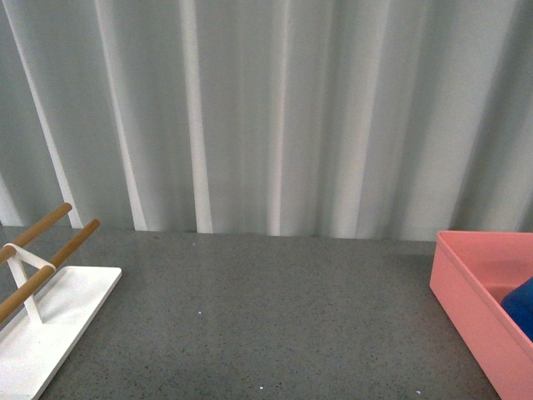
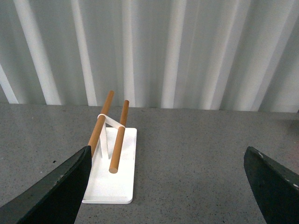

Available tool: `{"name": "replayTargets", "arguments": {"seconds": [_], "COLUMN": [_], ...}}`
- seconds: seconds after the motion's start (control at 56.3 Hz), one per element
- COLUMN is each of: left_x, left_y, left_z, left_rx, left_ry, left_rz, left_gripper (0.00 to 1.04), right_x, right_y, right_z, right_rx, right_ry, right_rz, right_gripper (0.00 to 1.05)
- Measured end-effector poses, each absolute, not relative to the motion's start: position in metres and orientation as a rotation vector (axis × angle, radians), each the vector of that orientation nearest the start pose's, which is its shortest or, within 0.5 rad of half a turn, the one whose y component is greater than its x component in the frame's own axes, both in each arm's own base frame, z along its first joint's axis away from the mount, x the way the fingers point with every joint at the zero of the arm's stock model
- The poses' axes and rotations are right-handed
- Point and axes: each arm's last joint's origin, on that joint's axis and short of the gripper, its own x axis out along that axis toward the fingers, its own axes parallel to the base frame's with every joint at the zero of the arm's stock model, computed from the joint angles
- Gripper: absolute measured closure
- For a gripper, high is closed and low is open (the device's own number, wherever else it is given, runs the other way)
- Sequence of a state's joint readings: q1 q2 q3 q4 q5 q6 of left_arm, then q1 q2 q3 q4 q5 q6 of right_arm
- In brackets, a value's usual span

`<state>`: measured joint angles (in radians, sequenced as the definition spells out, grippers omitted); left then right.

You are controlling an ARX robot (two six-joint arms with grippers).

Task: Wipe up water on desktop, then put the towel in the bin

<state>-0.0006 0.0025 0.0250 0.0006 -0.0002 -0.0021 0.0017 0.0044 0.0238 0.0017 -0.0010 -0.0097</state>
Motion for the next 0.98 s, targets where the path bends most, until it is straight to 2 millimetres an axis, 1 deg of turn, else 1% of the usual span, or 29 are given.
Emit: {"name": "replayTargets", "arguments": {"seconds": [0.036, 0.071, 0.142, 0.16, 0.302, 0.32, 0.408, 0.976], "left_x": [0.0963, 0.0963, 0.0963, 0.0963, 0.0963, 0.0963, 0.0963, 0.0963], "left_y": [0.0, 0.0, 0.0, 0.0, 0.0, 0.0, 0.0, 0.0], "left_z": [0.1719, 0.1719, 0.1719, 0.1719, 0.1719, 0.1719, 0.1719, 0.1719], "left_rx": [-0.002, -0.002, -0.002, -0.002, -0.002, -0.002, -0.002, -0.002], "left_ry": [-0.023, -0.023, -0.023, -0.023, -0.023, -0.023, -0.023, -0.023], "left_rz": [0.0, 0.0, 0.0, 0.0, 0.0, 0.0, 0.0, 0.0], "left_gripper": [0.07, 0.07, 0.07, 0.07, 0.07, 0.07, 0.07, 0.07], "right_x": [0.0965, 0.0965, 0.0965, 0.0965, 0.0965, 0.0965, 0.0965, 0.0965], "right_y": [0.0002, 0.0002, 0.0002, 0.0002, 0.0002, 0.0002, 0.0002, 0.0002], "right_z": [0.1715, 0.1715, 0.1715, 0.1715, 0.1715, 0.1715, 0.1715, 0.1715], "right_rx": [-0.01, -0.01, -0.01, -0.01, -0.009, -0.009, -0.007, -0.006], "right_ry": [-0.021, -0.021, -0.021, -0.021, -0.021, -0.021, -0.021, -0.021], "right_rz": [0.003, 0.003, 0.003, 0.002, 0.002, 0.002, 0.003, 0.003], "right_gripper": [0.6, 0.49, 0.35, 0.33, 0.07, 0.06, 0.08, 0.07]}}
